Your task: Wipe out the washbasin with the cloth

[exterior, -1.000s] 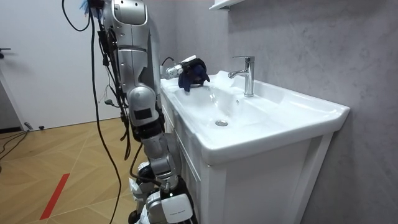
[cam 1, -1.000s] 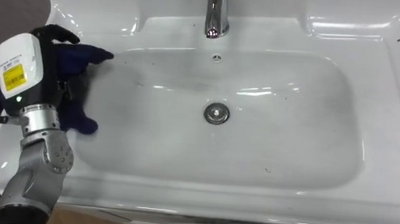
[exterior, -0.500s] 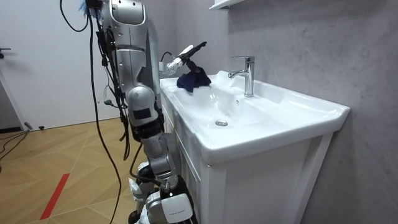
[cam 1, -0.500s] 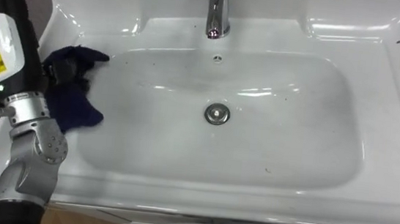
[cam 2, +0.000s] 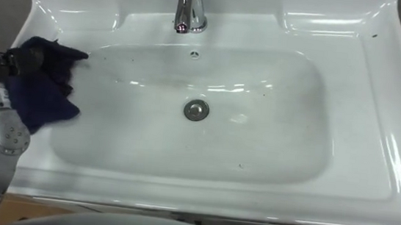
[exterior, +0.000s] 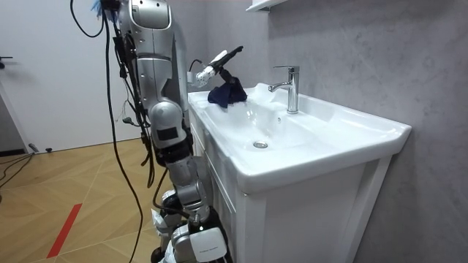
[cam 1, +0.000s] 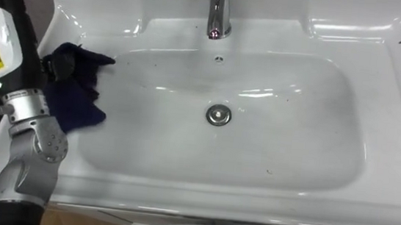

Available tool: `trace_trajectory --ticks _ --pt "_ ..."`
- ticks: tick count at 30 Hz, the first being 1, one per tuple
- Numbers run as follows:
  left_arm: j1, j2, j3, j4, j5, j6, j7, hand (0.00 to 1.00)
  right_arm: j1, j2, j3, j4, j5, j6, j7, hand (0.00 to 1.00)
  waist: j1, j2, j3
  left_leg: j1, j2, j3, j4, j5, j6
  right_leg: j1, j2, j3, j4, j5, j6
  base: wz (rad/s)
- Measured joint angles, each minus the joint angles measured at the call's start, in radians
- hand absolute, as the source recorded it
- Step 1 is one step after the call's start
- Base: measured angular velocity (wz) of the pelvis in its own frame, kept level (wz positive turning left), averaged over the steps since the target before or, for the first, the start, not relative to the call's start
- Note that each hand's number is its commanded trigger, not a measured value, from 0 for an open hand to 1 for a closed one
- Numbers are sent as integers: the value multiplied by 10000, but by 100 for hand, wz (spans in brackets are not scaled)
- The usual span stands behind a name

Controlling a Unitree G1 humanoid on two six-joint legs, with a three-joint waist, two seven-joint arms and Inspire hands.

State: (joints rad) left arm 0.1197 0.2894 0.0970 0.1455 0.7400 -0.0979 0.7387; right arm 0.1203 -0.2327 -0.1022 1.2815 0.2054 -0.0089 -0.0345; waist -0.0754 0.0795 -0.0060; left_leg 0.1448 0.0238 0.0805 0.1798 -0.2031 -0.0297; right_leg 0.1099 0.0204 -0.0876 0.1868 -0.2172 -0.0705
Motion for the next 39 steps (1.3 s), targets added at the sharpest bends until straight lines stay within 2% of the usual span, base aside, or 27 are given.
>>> trace_trajectory --ticks 4,10,13,17,19,21,26,30,33,36,39 --pt "-13 0 0 -63 -912 -377 3 0 -8 15 24 4 -25 -19 -123 0 -14 18 -5 3 0 1 6 -1 0 21 -8 -34 -10 1 2 0" --pt "-9 -11 279 -895 -3131 -468 -46 0 -5 98 22 67 218 -128 -183 0 52 29 30 3 0 -15 10 -1 0 18 -6 -22 -10 1 1 0" --pt "-6 -12 437 -1324 -3989 -670 -160 0 -11 149 17 58 217 -136 -164 0 58 10 48 -6 -1 -20 0 0 0 28 -8 -39 -6 1 2 0" --pt "7 -14 869 -1394 -5813 -789 -270 0 -8 159 9 58 220 -139 -189 0 71 -21 67 -13 2 -16 4 0 1 24 -12 -76 -8 -4 2 1" --pt "30 -17 1092 -1394 -6354 -790 -237 0 0 168 9 57 252 -138 -210 0 131 -53 89 -23 2 -14 4 0 1 20 -15 -110 -10 -7 6 -1" --pt "48 -18 1436 -1399 -6442 -806 -215 0 41 193 8 58 276 -105 -311 0 462 -63 74 -73 2 -12 51 -1 1 -61 -17 -91 -2 -6 6 -10" --pt "107 -19 2061 -1336 -6725 -843 9 0 224 254 -10 55 198 -103 -464 0 825 -89 66 -129 -7 -59 73 -5 6 -69 -33 -171 -3 -7 6 4" --pt "188 -20 2531 -1134 -7111 -839 25 0 245 373 -209 38 238 -26 -701 0 854 -89 65 -194 -17 -273 69 -5 6 -69 -35 -318 -7 -12 4 12" --pt "660 -33 2721 -875 -7613 -838 79 0 339 375 -386 -27 329 21 -738 0 1063 -33 33 -61 -12 -307 11 -4 6 0 -15 -196 5 -13 3 -10" --pt "1158 -53 2740 182 -8043 -810 -89 0 370 372 -402 13 330 81 -726 0 1096 -46 42 3 -22 -305 27 -5 6 76 -37 -216 1 -50 10 6" --pt "1246 -131 2739 601 -8509 -759 -266 0 370 373 -398 13 344 152 -646 0 1112 -104 45 -87 -24 -321 46 -5 6 5 -35 -285 23 -81 16 15"
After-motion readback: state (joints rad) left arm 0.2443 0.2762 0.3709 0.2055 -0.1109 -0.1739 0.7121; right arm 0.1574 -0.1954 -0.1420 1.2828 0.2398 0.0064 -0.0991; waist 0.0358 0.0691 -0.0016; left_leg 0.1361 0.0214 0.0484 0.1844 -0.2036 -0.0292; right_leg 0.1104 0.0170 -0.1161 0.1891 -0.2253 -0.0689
